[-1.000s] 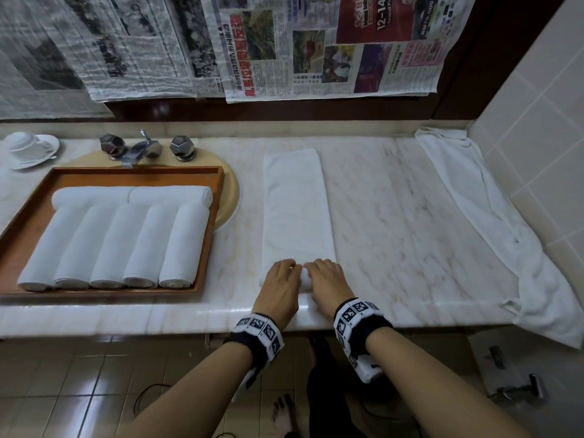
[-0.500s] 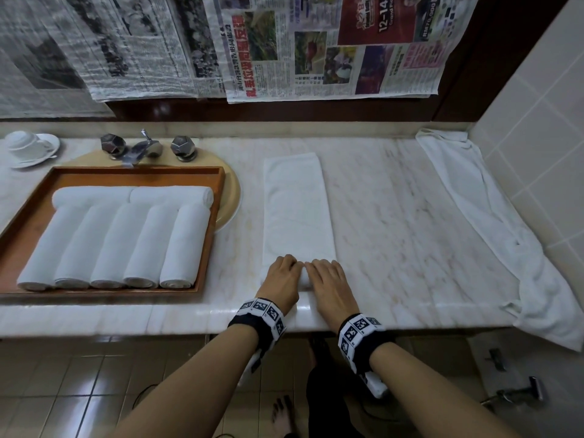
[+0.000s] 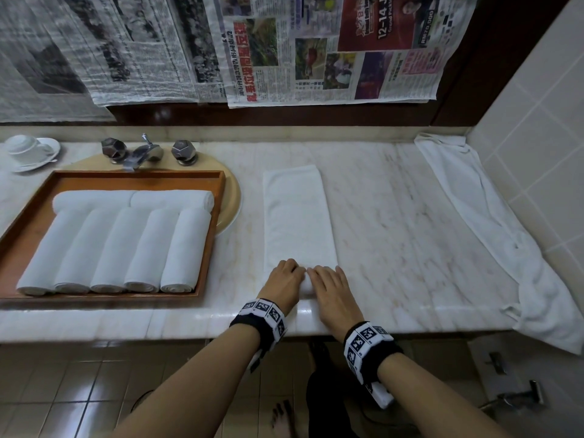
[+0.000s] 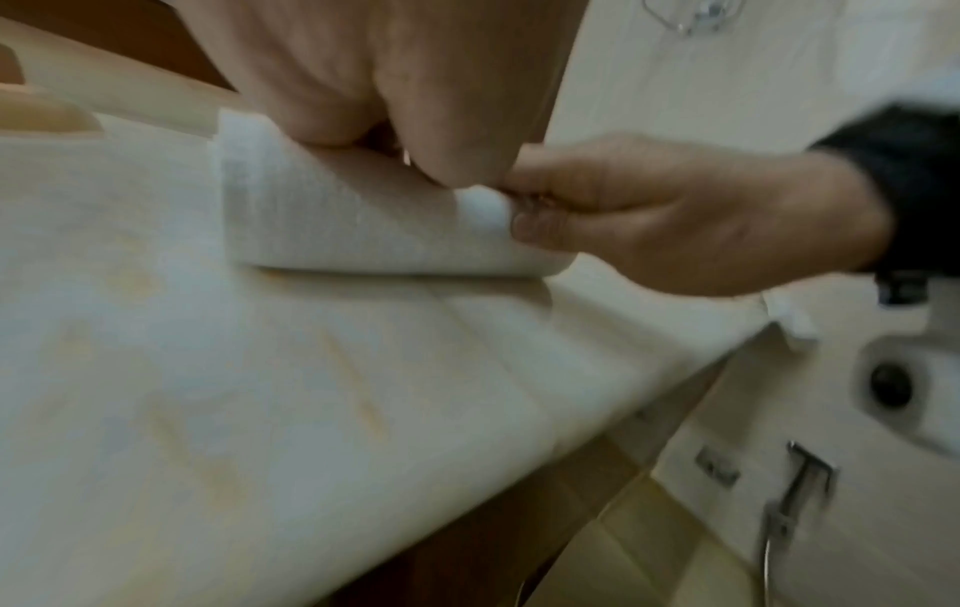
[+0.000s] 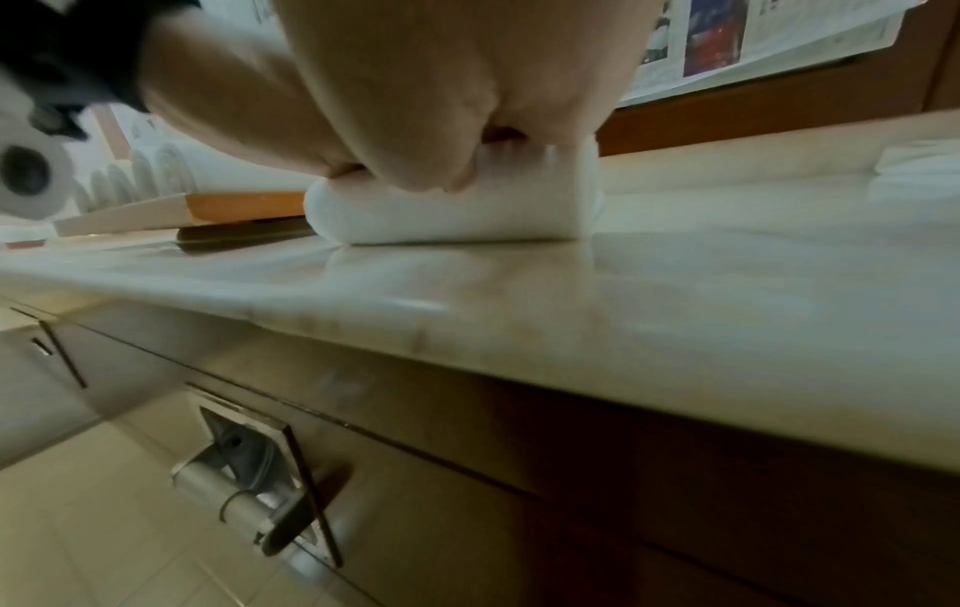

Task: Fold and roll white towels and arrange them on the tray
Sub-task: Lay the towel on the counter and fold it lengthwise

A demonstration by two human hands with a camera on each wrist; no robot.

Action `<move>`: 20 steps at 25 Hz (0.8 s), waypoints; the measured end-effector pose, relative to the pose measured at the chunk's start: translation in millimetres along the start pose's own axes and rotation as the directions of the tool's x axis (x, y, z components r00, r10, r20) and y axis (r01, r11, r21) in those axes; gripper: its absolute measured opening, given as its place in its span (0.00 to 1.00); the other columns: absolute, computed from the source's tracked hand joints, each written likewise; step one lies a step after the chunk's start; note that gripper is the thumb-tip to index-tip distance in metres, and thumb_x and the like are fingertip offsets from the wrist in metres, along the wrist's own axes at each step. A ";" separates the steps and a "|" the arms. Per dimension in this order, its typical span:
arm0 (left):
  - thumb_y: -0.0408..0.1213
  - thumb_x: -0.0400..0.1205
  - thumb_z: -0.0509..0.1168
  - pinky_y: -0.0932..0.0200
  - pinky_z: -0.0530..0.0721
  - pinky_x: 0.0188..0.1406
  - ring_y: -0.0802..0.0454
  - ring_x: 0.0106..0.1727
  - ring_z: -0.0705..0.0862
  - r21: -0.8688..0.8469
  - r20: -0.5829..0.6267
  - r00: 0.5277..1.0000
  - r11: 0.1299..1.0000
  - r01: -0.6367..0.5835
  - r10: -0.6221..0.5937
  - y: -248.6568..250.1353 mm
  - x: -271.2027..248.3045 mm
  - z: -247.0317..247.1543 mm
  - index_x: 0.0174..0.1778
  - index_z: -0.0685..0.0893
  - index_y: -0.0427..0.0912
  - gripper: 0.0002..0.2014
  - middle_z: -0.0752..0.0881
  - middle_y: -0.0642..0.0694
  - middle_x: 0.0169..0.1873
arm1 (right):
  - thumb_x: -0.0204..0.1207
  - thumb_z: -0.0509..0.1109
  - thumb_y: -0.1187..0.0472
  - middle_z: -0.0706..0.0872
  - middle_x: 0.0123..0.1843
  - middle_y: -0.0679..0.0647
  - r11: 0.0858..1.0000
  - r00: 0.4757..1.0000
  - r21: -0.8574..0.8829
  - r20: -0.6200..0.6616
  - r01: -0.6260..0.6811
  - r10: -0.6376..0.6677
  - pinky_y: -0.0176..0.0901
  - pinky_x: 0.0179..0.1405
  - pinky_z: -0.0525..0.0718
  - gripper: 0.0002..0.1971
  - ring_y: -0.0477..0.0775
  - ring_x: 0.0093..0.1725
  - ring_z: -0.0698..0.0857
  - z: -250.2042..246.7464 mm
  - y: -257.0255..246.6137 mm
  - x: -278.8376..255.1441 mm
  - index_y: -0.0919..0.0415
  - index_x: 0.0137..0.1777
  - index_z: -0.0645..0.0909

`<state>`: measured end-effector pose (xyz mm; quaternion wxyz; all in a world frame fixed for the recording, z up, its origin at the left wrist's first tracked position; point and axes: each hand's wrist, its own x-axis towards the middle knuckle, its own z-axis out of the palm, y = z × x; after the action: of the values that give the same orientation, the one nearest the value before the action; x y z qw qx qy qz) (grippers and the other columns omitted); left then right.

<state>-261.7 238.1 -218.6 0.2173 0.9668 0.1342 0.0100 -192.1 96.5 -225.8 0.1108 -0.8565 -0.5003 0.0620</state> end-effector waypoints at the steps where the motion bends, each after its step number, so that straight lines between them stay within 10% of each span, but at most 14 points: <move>1: 0.25 0.81 0.58 0.52 0.74 0.62 0.41 0.58 0.76 -0.001 0.014 1.000 1.000 0.014 -0.014 1.0 3.1 -2.7 0.65 0.81 0.36 0.18 0.78 0.39 0.58 | 0.67 0.48 0.67 0.84 0.62 0.57 1.000 1.000 0.007 0.003 0.001 -0.001 0.57 0.74 0.71 0.30 0.59 0.61 0.83 -2.8 1.5 4.8 0.64 0.68 0.79; 8: 0.33 0.82 0.61 0.55 0.77 0.61 0.45 0.58 0.73 -0.079 -0.252 0.964 0.991 -0.105 0.082 8.7 -36.2 21.3 0.66 0.78 0.33 0.17 0.79 0.38 0.57 | 0.76 0.62 0.66 0.79 0.63 0.52 0.999 0.991 0.034 0.131 -0.011 0.007 0.45 0.67 0.65 0.20 0.56 0.64 0.74 -17.4 1.9 22.7 0.57 0.68 0.74; 12: 0.35 0.81 0.55 0.55 0.73 0.58 0.46 0.54 0.74 -0.011 -0.242 0.963 0.993 -0.122 0.115 -1.7 -30.7 27.0 0.62 0.78 0.33 0.17 0.81 0.38 0.53 | 0.66 0.68 0.68 0.80 0.59 0.57 0.999 0.999 -0.009 -0.014 -0.037 0.037 0.52 0.65 0.78 0.23 0.59 0.58 0.79 -7.4 -5.2 9.4 0.62 0.64 0.77; 17: 0.31 0.85 0.55 0.47 0.77 0.57 0.40 0.54 0.76 0.033 -0.049 0.998 0.999 -0.029 0.031 -2.0 2.8 5.6 0.60 0.81 0.34 0.13 0.80 0.38 0.54 | 0.67 0.49 0.66 0.82 0.63 0.58 0.997 0.998 -0.047 0.031 -0.057 0.059 0.63 0.69 0.78 0.29 0.60 0.63 0.81 -9.7 -2.2 1.7 0.65 0.69 0.76; 20: 0.26 0.81 0.61 0.54 0.73 0.60 0.43 0.56 0.74 0.034 -0.144 0.989 0.999 -0.016 0.021 3.7 -7.8 7.5 0.64 0.79 0.34 0.15 0.80 0.38 0.57 | 0.69 0.47 0.66 0.83 0.56 0.55 1.000 0.998 0.007 0.058 -0.026 0.026 0.60 0.68 0.78 0.27 0.59 0.56 0.81 -18.4 6.0 16.5 0.62 0.62 0.80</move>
<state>-267.7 229.6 -223.5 0.1913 0.9681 0.1406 0.0799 -175.0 105.7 -209.5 0.0989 -0.8603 -0.4919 0.0899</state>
